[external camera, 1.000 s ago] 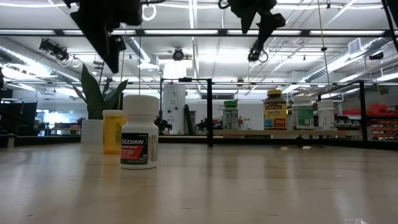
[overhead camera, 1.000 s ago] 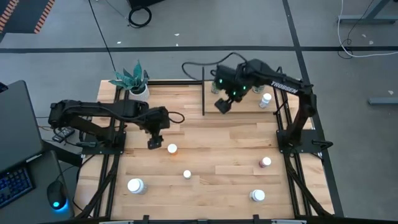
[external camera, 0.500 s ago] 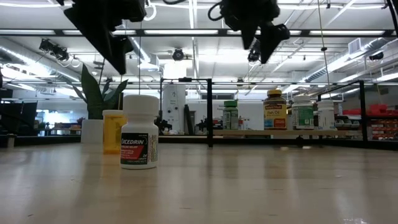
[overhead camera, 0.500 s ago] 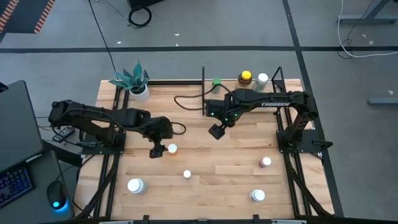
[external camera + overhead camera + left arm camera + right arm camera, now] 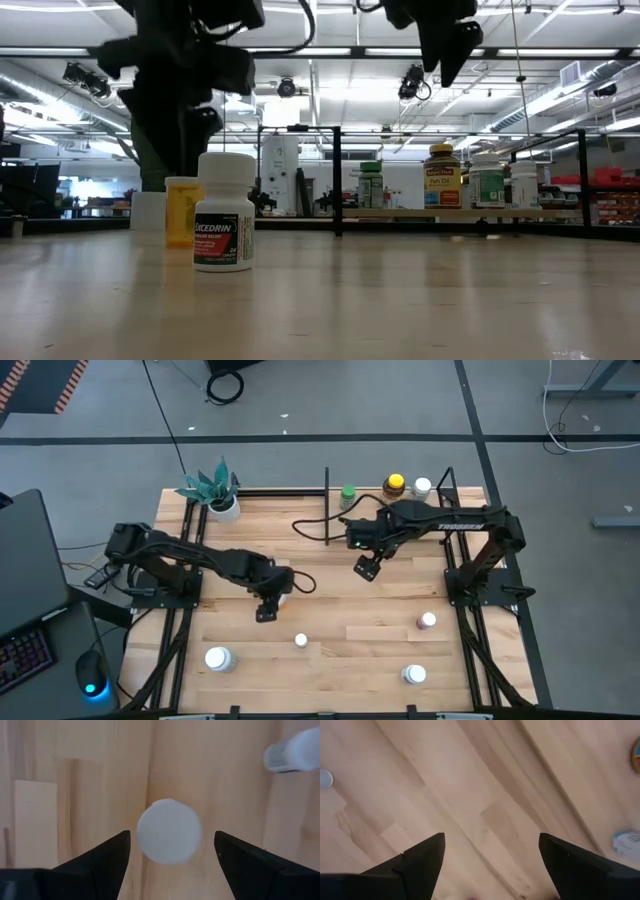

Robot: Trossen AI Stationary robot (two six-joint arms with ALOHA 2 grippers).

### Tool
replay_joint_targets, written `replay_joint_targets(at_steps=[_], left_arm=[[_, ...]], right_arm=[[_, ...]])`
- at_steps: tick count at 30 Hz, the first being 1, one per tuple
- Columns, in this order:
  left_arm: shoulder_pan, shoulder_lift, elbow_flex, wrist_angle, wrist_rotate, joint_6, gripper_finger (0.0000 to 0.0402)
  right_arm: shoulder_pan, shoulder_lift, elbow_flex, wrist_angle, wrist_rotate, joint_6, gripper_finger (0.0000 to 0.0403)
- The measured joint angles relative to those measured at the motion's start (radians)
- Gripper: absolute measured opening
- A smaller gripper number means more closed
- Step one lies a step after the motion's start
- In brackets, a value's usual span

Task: Pick and place medicine bottles onto shelf by color
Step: Put the orange pill bottle on the shelf

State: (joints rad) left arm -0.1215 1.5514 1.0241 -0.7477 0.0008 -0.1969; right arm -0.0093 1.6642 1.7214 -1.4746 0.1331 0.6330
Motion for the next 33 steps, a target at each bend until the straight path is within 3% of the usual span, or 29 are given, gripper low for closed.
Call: replay_joint_targets(at_steps=[14, 26, 33], left_arm=[[0.0, 0.074, 0.0, 0.044, -0.007, -0.002, 0.0289], [0.0, 0.074, 0.0, 0.046, -0.007, -0.009, 0.0212], [0.005, 0.074, 0.0, 0.046, -0.007, -0.002, 0.0239]], right_arm=[[0.0, -0.056, 0.001, -0.011, 0.065, -0.005, 0.0329], [0.0, -0.058, 0.001, -0.025, 0.066, -0.001, 0.0329], [-0.007, -0.058, 0.001, -0.027, 0.073, -0.008, 0.0329]])
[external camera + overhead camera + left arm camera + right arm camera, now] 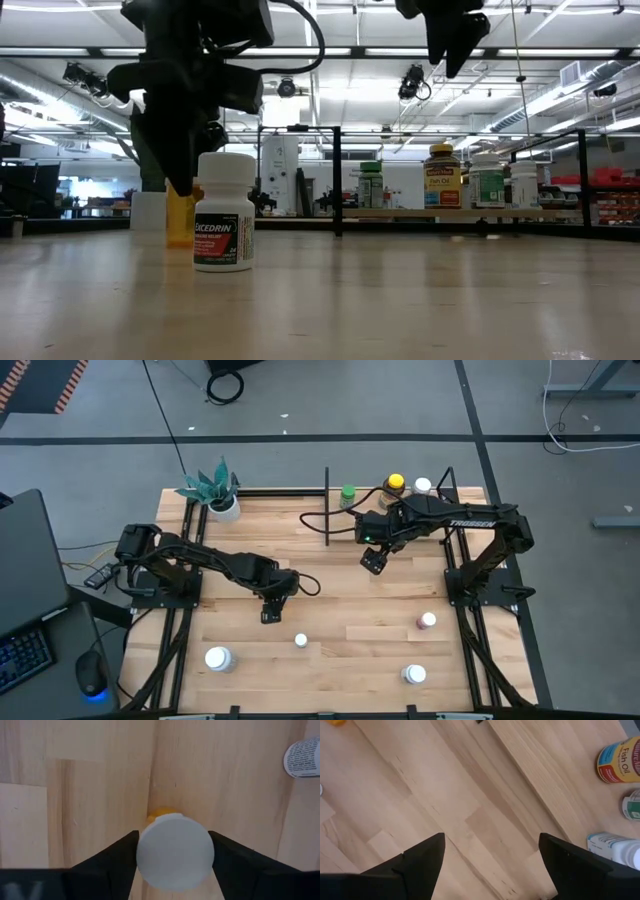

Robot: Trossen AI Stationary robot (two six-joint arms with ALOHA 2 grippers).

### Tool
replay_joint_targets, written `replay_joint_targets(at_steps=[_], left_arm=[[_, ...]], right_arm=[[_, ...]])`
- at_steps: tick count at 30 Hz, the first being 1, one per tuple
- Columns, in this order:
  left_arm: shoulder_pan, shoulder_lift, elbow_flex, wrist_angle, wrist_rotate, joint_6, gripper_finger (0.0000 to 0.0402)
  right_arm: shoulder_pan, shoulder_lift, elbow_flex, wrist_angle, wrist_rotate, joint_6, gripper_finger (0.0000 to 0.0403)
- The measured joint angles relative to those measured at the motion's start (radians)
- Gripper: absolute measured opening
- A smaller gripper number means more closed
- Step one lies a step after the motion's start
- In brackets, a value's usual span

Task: Pick and place medicine bottles onto shelf by color
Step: Put the orange pill bottle on the shelf

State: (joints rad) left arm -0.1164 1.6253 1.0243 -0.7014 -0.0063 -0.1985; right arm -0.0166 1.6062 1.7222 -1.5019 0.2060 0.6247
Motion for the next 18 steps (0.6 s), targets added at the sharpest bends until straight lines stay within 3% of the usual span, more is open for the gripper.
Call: replay_joint_targets(at_steps=[4, 12, 18], left_arm=[[0.024, 0.0, 0.017, 0.0, 0.0, 0.006, 0.0243], [0.086, 0.0, 0.106, 0.037, 0.01, 0.061, 0.021], [0.122, 0.012, 0.19, 0.098, 0.011, 0.127, 0.0228]], right_arm=[[0.0, 0.0, 0.0, -0.018, 0.003, -0.005, 0.0329], [0.0, -0.023, 0.0, -0.053, 0.003, 0.008, 0.0329], [0.0, -0.074, 0.0, -0.07, 0.011, 0.061, 0.0328]])
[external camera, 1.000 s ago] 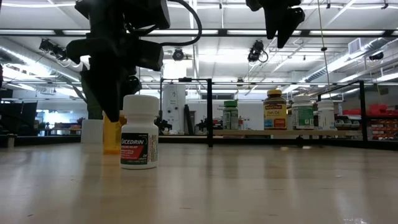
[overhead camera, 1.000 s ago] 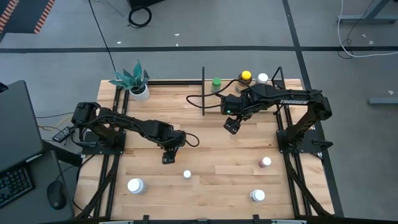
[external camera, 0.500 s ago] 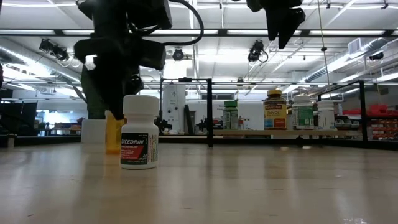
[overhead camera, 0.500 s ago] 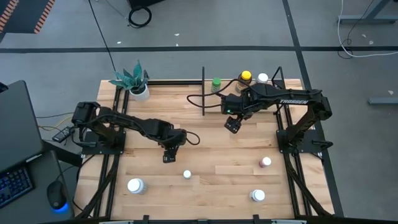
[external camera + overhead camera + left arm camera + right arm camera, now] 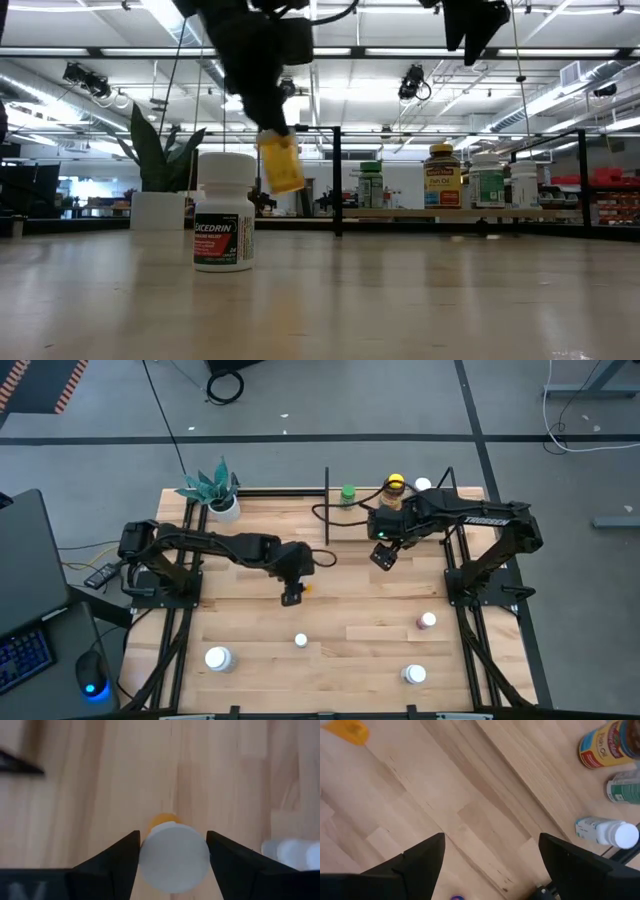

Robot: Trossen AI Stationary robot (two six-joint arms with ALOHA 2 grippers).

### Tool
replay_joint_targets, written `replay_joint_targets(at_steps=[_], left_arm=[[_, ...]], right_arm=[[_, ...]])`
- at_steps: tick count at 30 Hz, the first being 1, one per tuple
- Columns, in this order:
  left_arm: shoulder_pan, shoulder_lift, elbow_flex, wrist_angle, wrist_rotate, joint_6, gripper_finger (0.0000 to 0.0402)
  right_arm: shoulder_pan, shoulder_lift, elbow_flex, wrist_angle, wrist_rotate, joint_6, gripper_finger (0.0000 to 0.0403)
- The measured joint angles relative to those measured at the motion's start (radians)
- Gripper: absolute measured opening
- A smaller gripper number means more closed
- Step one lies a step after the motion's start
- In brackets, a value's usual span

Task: Pick and place medicine bottles onto shelf by color
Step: Put the orange pill bottle on the shelf

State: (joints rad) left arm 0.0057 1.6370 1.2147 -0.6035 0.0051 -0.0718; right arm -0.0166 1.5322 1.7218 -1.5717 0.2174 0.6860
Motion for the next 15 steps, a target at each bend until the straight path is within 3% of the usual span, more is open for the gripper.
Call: replay_joint_targets(at_steps=[8, 15], left_arm=[[0.023, 0.155, 0.228, -0.05, -0.001, 0.126, 0.0214], [0.049, 0.352, 0.544, -0.277, 0.0, 0.221, 0.023]], right_arm=[[-0.004, -0.075, 0.0, 0.0, 0.001, 0.075, 0.031], [-0.005, -0.106, 0.0, 0.0, -0.01, 0.101, 0.0296]])
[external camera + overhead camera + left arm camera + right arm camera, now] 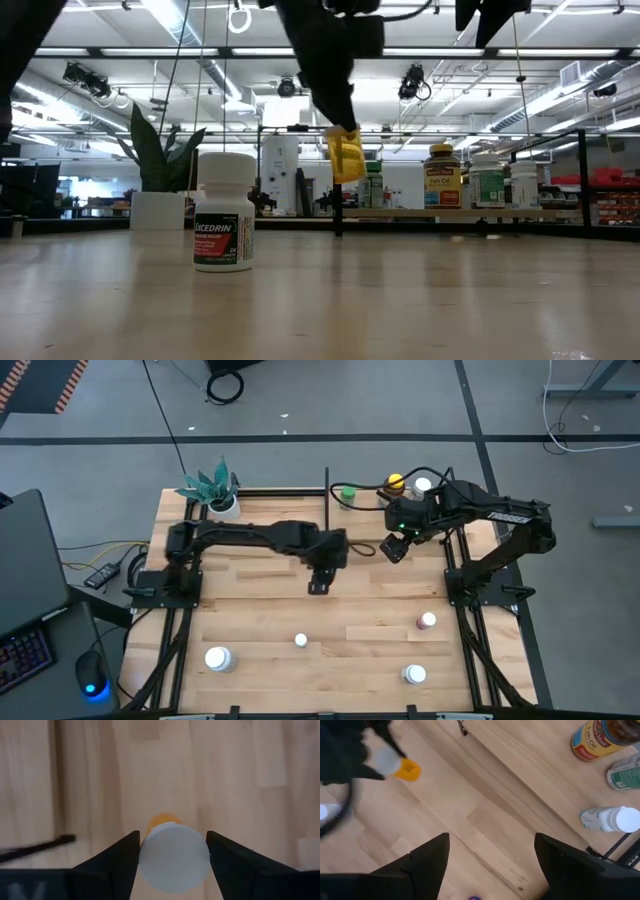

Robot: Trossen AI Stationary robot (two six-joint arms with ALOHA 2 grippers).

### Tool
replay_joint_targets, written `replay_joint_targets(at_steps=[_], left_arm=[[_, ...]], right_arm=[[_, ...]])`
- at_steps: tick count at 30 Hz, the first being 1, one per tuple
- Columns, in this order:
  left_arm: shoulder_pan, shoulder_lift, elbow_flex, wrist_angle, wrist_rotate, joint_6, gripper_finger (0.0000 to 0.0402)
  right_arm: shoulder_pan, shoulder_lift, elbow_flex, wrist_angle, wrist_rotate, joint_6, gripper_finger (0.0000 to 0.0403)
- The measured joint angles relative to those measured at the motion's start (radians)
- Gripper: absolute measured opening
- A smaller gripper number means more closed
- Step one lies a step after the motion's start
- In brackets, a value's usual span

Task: Pick and place medicine bottles onto shelf by color
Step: Put the orange pill bottle on the shelf

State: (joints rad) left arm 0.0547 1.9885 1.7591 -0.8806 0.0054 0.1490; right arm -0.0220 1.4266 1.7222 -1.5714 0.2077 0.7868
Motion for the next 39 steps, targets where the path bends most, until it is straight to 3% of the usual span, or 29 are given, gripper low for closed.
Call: replay_joint_targets(at_steps=[5, 17, 24, 39], left_arm=[[0.017, 0.098, 0.114, -0.064, -0.001, 0.045, 0.0223], [0.021, 0.226, 0.116, -0.032, 0.001, 0.046, 0.0233], [0.021, 0.231, 0.116, -0.011, 0.0, 0.036, 0.023], [0.021, 0.231, 0.116, -0.036, 0.045, -0.007, 0.0337]], right_arm=[[0.0, -0.006, 0.0, 0.0, -0.018, -0.001, 0.029], [0.0, -0.008, 0.0, 0.0, -0.02, -0.023, 0.0286], [0.0, -0.008, 0.0, 0.0, -0.02, -0.023, 0.0286], [0.002, -0.007, 0.0, 0.0, -0.046, -0.023, 0.0291]])
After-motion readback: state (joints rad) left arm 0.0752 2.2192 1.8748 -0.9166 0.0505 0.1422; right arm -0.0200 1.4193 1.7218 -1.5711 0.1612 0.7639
